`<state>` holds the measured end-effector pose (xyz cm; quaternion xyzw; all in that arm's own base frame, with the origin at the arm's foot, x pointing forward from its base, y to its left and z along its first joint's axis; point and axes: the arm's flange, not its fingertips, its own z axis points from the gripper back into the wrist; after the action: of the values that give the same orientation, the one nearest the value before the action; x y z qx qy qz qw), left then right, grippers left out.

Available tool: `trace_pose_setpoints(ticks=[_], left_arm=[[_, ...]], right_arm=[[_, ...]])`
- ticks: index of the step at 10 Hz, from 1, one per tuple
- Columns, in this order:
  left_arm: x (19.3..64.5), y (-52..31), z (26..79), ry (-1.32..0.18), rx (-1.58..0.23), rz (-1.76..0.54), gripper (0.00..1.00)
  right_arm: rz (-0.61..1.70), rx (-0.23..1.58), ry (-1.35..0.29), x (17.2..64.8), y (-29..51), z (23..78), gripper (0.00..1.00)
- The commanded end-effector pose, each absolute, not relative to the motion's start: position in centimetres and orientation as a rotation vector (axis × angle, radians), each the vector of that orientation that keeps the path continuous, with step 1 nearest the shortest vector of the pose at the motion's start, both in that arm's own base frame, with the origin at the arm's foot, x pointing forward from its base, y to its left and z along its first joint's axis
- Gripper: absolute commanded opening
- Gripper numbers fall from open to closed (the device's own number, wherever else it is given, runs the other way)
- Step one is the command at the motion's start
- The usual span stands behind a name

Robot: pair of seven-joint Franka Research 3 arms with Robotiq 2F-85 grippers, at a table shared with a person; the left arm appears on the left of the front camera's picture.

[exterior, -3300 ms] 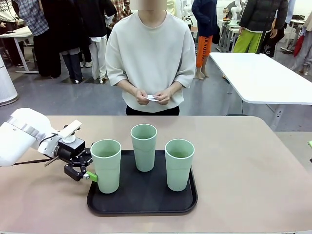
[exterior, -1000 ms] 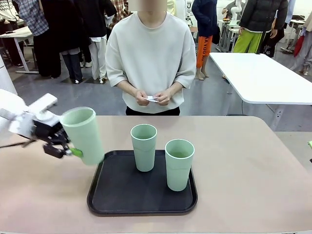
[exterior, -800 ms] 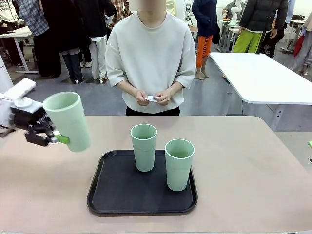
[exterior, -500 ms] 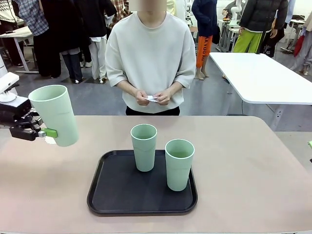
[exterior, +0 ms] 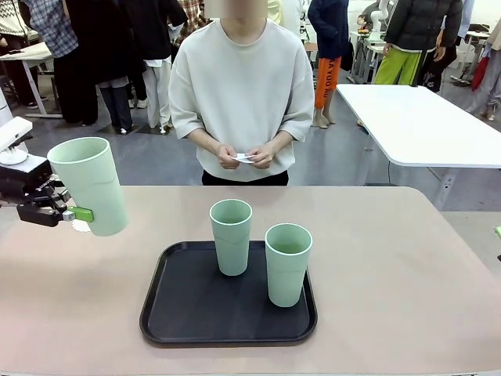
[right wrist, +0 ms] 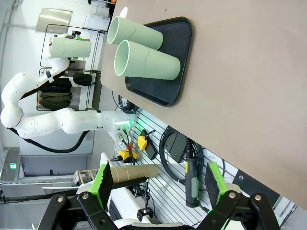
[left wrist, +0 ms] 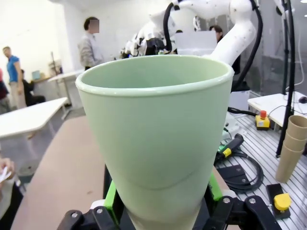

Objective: Place coasters on the table and set cups on them.
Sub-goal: Pick up one Reusable plastic cup and place it on a coaster set by the human.

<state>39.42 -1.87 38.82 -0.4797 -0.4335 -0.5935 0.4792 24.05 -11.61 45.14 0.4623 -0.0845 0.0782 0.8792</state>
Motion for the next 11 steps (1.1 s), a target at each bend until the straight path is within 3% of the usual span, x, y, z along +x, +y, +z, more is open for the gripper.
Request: trace_pose_setpoints(ticks=[1,6,10,11], left_arm=[[41.1,1.6,38.7,-1.083,-1.139,-1.426,0.83],[45.2,14.6,35.6,-1.118,-1.064,-1.290,0.83],[46.6,15.9,34.7,-1.232,-0.991,-1.172,0.83],[46.6,16.8,33.7,-1.142,-1.028,-1.219,0.83]], right_arm=[[0.172,0.982,-0.188,24.2,-11.6,45.0,1.00],[0.172,0.982,-0.188,24.2,-11.6,45.0,1.00],[0.172,0.982,-0.188,24.2,-11.6,45.0,1.00],[0.172,0.982,-0.188,24.2,-11.6,45.0,1.00]])
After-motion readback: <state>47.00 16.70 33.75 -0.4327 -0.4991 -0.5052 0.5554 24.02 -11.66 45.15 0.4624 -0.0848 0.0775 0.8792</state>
